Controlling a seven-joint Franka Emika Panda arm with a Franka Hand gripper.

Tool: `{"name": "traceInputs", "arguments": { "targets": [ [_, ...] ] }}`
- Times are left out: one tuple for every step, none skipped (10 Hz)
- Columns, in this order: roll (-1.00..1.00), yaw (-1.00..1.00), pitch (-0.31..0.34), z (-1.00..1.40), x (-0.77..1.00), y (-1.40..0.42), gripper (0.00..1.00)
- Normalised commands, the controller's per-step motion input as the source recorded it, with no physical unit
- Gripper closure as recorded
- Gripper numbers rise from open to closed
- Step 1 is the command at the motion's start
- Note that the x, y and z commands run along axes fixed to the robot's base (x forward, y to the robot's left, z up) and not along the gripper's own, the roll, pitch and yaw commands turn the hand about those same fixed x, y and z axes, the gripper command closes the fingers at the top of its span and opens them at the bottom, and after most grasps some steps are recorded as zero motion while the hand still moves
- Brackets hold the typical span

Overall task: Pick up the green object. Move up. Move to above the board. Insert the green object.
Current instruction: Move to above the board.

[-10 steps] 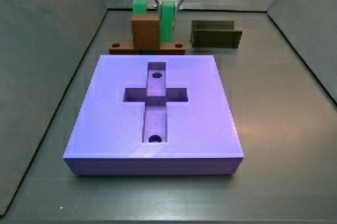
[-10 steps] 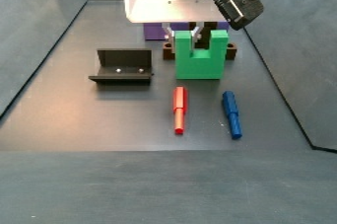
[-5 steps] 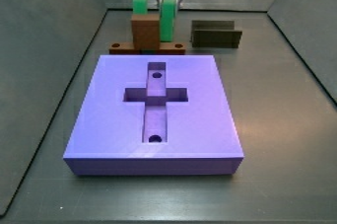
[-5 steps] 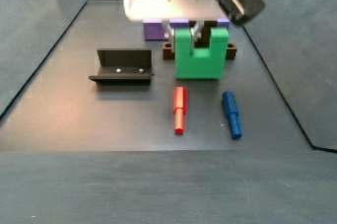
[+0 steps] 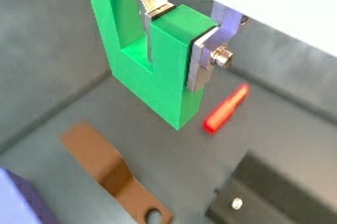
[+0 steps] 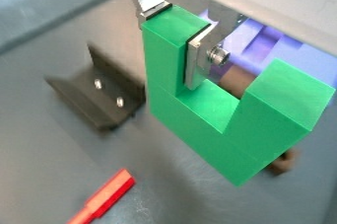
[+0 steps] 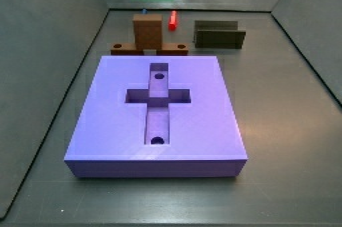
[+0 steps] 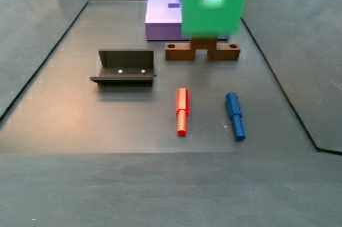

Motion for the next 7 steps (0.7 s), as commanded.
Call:
{"name": "traceInputs", "arguments": {
  "targets": [
    [0.03,0.01,0.023,1.4,0.02,0.0,1.0],
    [0.02,0.0,0.051,1.4,0.05,0.0,1.0],
    [0.02,0.0,0.098,0.78,0.04,0.0,1.0],
    [0.02,0.01,0.092,0.36,0.03,0.0,1.0],
    [0.11,0.13,0.1,0.2,-0.03,-1.4,1.0],
    [0.12,0.13,0.093,0.21,-0.04,-1.4,1.0],
    [0.12,0.08,0.066,0.21,-0.04,-1.4,1.0]
  ]
}}
